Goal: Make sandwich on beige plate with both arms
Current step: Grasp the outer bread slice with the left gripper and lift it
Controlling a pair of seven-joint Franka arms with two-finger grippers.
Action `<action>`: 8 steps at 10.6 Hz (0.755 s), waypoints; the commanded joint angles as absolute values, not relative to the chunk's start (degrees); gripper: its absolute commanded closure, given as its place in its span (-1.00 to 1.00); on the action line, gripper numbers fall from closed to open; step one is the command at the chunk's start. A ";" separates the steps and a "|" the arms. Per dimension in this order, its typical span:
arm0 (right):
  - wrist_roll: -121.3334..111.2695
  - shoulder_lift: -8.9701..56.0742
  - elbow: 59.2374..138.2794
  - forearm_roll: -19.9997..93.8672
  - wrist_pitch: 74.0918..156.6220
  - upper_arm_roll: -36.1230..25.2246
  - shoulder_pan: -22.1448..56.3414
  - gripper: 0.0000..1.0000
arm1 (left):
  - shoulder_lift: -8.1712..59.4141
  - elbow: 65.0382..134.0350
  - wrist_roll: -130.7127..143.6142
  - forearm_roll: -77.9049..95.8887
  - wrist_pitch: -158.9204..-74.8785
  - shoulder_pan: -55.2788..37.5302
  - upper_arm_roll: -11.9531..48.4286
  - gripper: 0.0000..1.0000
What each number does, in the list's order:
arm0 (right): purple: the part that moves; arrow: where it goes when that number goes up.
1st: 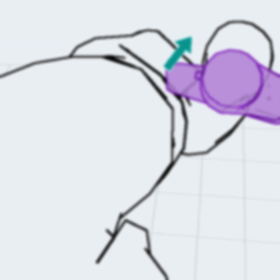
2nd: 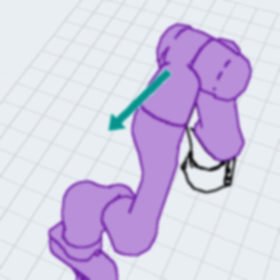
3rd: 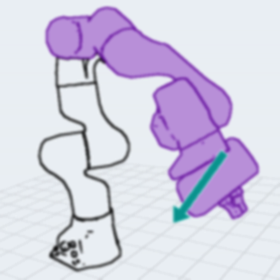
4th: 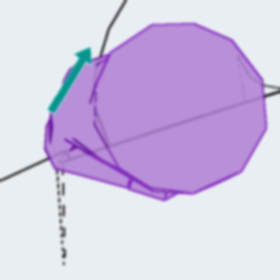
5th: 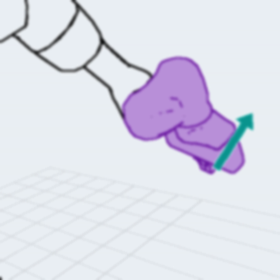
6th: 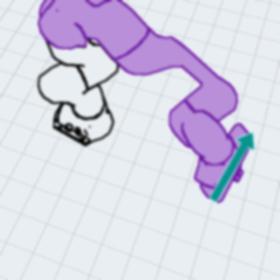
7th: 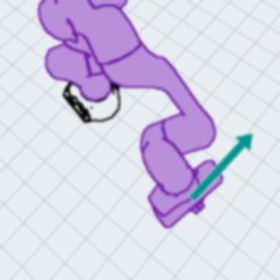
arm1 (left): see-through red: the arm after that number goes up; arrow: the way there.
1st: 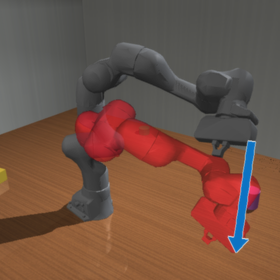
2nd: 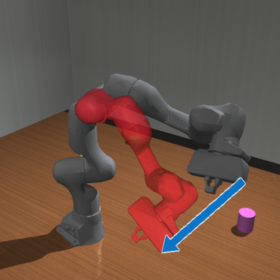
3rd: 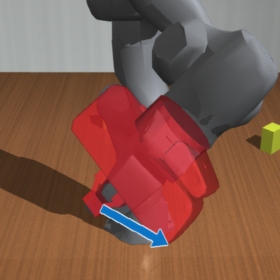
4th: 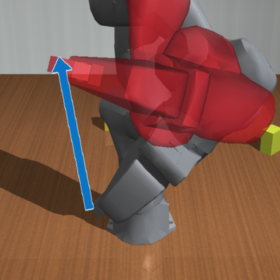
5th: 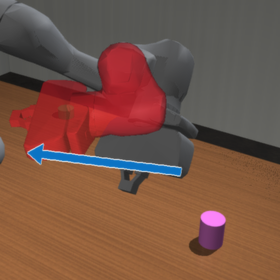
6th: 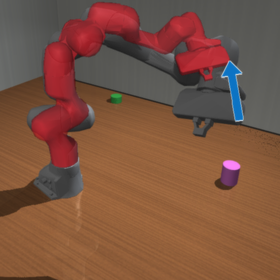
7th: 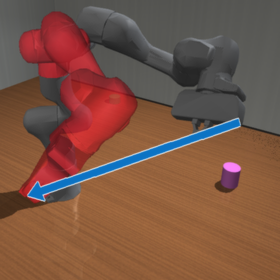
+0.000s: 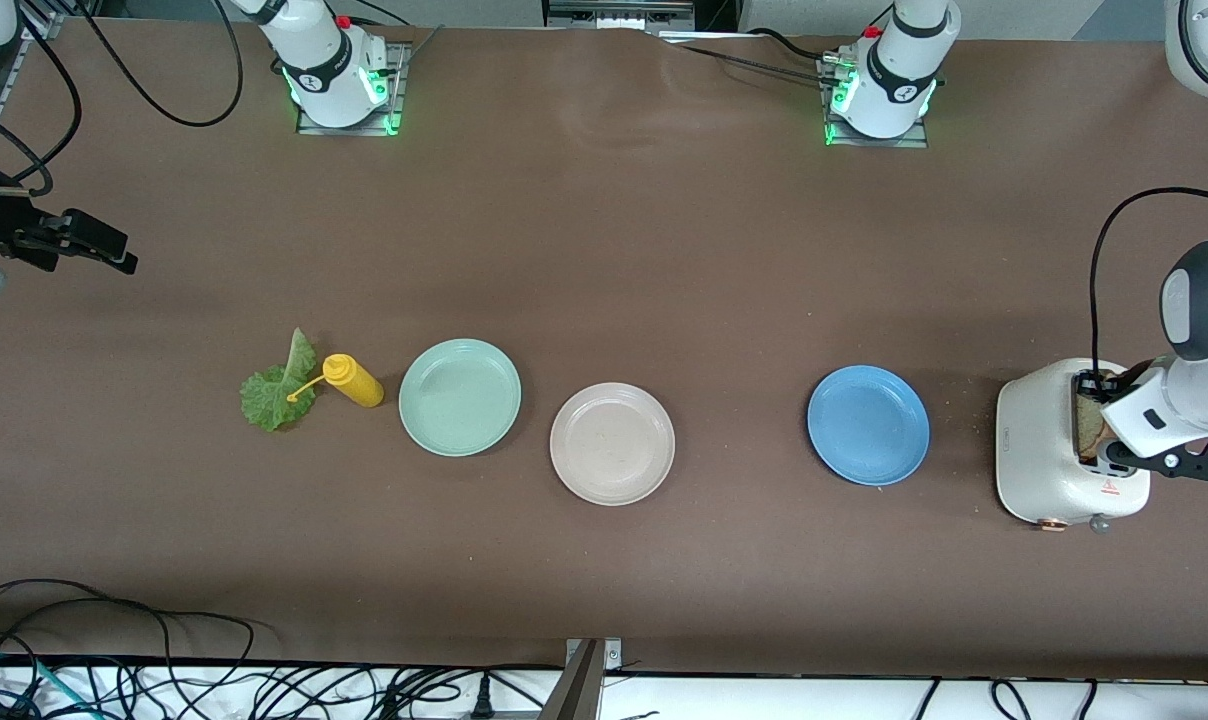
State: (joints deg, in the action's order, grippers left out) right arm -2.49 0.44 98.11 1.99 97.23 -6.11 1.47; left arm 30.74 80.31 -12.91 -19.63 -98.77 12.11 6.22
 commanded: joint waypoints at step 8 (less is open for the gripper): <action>-3.25 0.44 97.73 3.08 96.50 -6.06 0.97 -1.00 | 22.07 75.95 -17.67 -20.04 -89.06 11.96 7.73 1.00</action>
